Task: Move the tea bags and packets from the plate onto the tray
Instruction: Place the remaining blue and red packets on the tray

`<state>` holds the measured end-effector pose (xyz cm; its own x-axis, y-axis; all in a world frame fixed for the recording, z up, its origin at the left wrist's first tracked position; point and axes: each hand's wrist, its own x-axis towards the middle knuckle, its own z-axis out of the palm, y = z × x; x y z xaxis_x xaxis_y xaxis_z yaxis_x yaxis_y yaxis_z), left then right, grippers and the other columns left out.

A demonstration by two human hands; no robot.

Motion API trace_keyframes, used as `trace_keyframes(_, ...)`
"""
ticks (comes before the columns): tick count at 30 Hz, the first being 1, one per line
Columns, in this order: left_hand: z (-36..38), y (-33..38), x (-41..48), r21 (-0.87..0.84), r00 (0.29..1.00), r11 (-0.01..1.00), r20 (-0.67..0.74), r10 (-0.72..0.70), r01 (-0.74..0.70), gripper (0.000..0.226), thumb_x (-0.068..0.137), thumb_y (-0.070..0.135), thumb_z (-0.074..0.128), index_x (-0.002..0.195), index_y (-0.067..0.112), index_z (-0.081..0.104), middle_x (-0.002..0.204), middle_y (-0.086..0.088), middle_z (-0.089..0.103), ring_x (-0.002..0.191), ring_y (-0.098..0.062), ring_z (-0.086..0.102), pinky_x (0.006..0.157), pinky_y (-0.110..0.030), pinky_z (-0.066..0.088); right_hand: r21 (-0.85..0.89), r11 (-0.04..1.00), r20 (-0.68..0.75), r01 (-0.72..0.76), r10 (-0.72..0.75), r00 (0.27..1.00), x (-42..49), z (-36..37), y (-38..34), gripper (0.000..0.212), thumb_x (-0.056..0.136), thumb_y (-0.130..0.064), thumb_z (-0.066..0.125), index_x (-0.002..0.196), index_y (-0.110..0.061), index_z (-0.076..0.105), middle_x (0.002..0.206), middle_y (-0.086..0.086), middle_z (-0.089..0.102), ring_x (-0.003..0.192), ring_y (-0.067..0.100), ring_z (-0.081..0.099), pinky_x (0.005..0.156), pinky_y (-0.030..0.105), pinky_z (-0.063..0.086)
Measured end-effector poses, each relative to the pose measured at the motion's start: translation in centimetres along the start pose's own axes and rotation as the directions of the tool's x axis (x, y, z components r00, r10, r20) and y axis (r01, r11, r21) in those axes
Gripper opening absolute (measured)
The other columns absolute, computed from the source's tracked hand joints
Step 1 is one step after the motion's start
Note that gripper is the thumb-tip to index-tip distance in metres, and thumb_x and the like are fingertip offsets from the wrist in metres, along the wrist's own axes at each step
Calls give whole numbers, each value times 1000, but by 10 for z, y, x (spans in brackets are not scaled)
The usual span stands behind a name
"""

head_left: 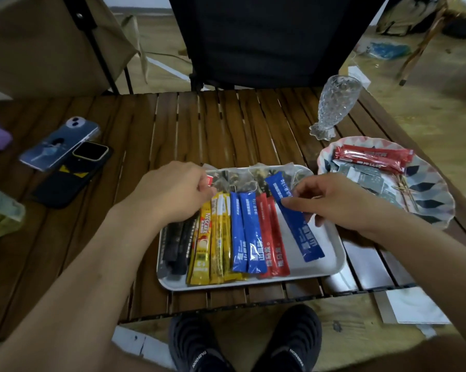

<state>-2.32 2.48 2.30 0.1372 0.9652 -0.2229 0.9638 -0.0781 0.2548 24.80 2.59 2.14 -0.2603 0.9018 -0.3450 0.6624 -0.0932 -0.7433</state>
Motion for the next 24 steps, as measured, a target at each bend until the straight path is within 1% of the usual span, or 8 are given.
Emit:
trace_keyframes(3,-6,-9,-3,-53,997,996,1,-71,71,23,97,47,58,84,28,62,82,6,68,75,-8,64,67,-31,52,176,984,57,-41,31,998,5,19,-10,23,90,-28,70,96,-6,71,89,12,74,68,12,66,55,19,52)
trace_keyframes(5,-8,-12,-5,-62,994,992,16,-107,108,22,97,46,57,86,27,63,84,5,68,77,-11,65,74,-36,56,244,967,94,-67,45,995,7,35,-18,20,90,-23,70,97,-4,71,85,16,73,66,12,66,55,20,53)
trace_keyframes(7,-9,-13,-7,-65,989,987,45,-143,146,22,98,45,57,88,26,64,84,3,69,78,-14,66,78,-41,58,281,957,134,-73,37,990,10,52,-26,15,89,-20,72,92,-5,72,75,10,71,63,11,66,55,21,54)
trace_keyframes(10,-10,-15,-9,-67,984,983,69,-165,169,24,98,44,57,87,25,64,83,2,70,77,-14,68,80,-42,59,306,951,154,-48,0,988,13,74,-38,13,87,-22,75,86,-9,73,65,1,70,59,9,67,48,20,49)
trace_keyframes(14,-9,-18,-10,-68,985,986,86,-149,154,22,100,39,56,85,24,64,81,1,71,74,-15,69,78,-42,60,221,975,73,-30,14,997,21,90,-49,17,85,-30,77,84,-14,74,53,-2,64,44,3,55,41,16,39)
trace_keyframes(19,-9,-23,-10,-49,971,984,178,-162,173,22,101,34,55,89,20,66,78,-1,75,68,-15,73,76,-39,61,146,989,25,1,-4,1000,25,98,-52,17,85,-27,77,98,-16,74,53,-4,64,37,-1,52,37,7,34)
trace_keyframes(22,-7,-24,-11,-36,954,981,244,-176,190,19,101,35,56,94,20,66,78,-1,76,65,-13,74,67,-34,59,70,995,-21,72,-71,997,23,95,-51,17,87,-29,76,99,-18,74,74,-6,71,42,-1,58,43,11,43)
trace_keyframes(24,-5,-23,-10,-45,951,981,256,-172,190,23,100,41,57,96,21,65,78,0,75,64,-12,73,63,-31,57,35,995,-54,94,-92,994,22,91,-49,15,86,-32,76,95,-21,73,81,-6,72,55,6,67,51,22,57)
